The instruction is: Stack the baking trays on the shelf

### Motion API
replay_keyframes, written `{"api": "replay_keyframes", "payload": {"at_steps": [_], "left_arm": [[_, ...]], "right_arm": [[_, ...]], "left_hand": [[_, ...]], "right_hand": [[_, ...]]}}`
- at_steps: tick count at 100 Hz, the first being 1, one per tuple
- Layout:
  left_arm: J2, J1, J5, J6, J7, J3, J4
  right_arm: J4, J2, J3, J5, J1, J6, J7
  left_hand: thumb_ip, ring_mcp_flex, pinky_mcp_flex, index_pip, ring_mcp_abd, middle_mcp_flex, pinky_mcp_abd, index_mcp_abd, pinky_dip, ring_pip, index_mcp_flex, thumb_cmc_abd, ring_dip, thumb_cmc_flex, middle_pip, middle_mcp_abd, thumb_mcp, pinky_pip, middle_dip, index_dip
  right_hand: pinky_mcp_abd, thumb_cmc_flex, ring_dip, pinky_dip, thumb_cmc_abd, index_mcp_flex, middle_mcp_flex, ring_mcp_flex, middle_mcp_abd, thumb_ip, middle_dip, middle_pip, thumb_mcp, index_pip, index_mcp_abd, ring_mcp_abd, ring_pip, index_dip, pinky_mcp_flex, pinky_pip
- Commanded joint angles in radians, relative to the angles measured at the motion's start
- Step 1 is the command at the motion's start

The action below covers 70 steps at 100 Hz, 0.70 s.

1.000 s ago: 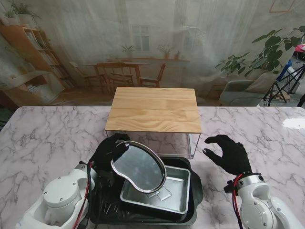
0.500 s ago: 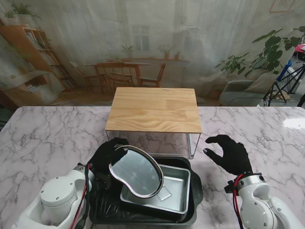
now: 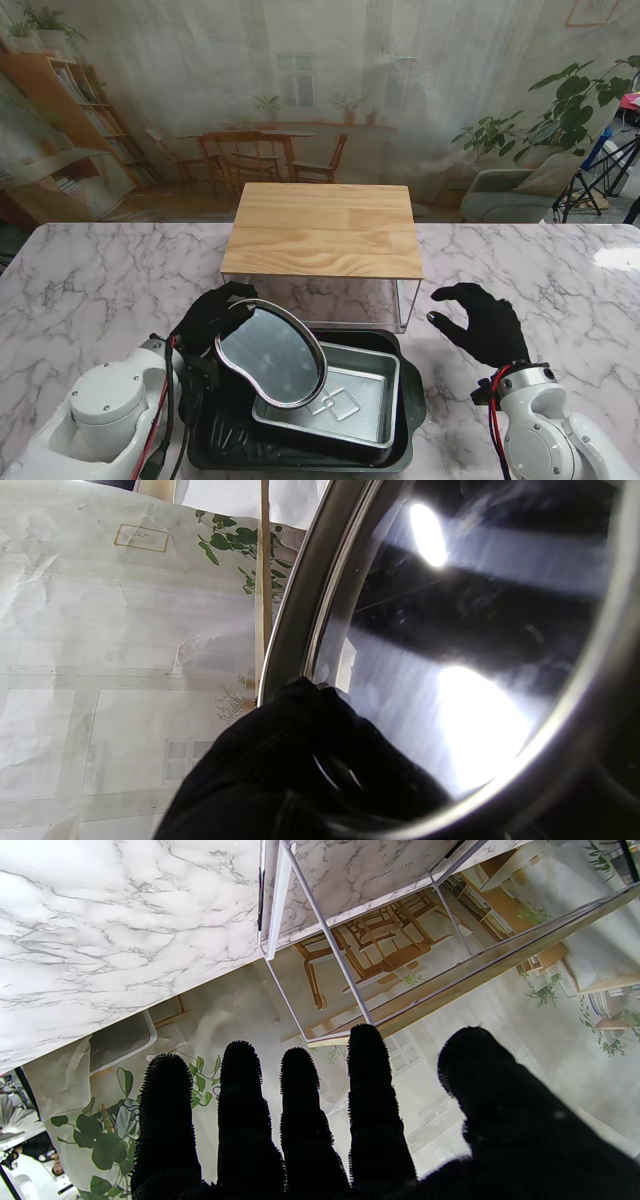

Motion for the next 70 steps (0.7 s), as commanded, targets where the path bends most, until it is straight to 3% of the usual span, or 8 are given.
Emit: {"api": "replay_keyframes", "payload": {"at_steps": [1, 39, 70], "left_arm": [[0.006, -0.006, 0.001, -0.007, -0.020, -0.008, -0.006], [0.007, 0.007, -0.006, 0.009, -0.025, -0.009, -0.018], [0.006, 0.002, 0.000, 0.042, -0.023, 0.014, -0.012]], "right_arm": [[0.003, -0.001, 0.000, -0.002, -0.004, 0.000, 0.001], [0.008, 0.000, -0.004, -0.002, 0.002, 0.005, 0.007], [0.009, 0.000, -0.002, 0.000, 0.002, 0.004, 0.009]], "left_hand": [[0.031, 0.009, 0.012, 0.110, 0.053, -0.010, -0.055, -0.002, 0.014, 0.020, 0.034, 0.068, -0.005, 0.047, 0.026, -0.010, 0.059, 0.005, -0.009, 0.008], [0.030, 0.001, 0.008, 0.106, 0.053, -0.018, -0.055, 0.001, 0.013, 0.014, 0.027, 0.066, -0.010, 0.047, 0.018, -0.012, 0.057, 0.000, -0.020, 0.001], [0.027, -0.019, -0.009, 0.070, 0.058, -0.043, -0.045, 0.016, 0.014, -0.015, 0.011, 0.049, -0.023, 0.047, -0.057, -0.014, 0.056, -0.018, -0.104, -0.067]], "right_hand": [[-0.029, 0.006, -0.015, 0.014, 0.041, -0.025, -0.029, -0.043, -0.003, 0.026, -0.003, 0.015, -0.022, -0.004, -0.016, -0.019, -0.044, 0.014, -0.014, -0.017], [-0.030, 0.011, -0.015, 0.014, 0.043, -0.025, -0.030, -0.045, -0.001, 0.025, -0.003, 0.015, -0.023, -0.003, -0.017, -0.018, -0.044, 0.014, -0.015, -0.018], [-0.031, 0.013, -0.015, 0.014, 0.043, -0.027, -0.032, -0.046, -0.002, 0.026, -0.004, 0.015, -0.023, -0.003, -0.019, -0.020, -0.045, 0.014, -0.017, -0.019]]}}
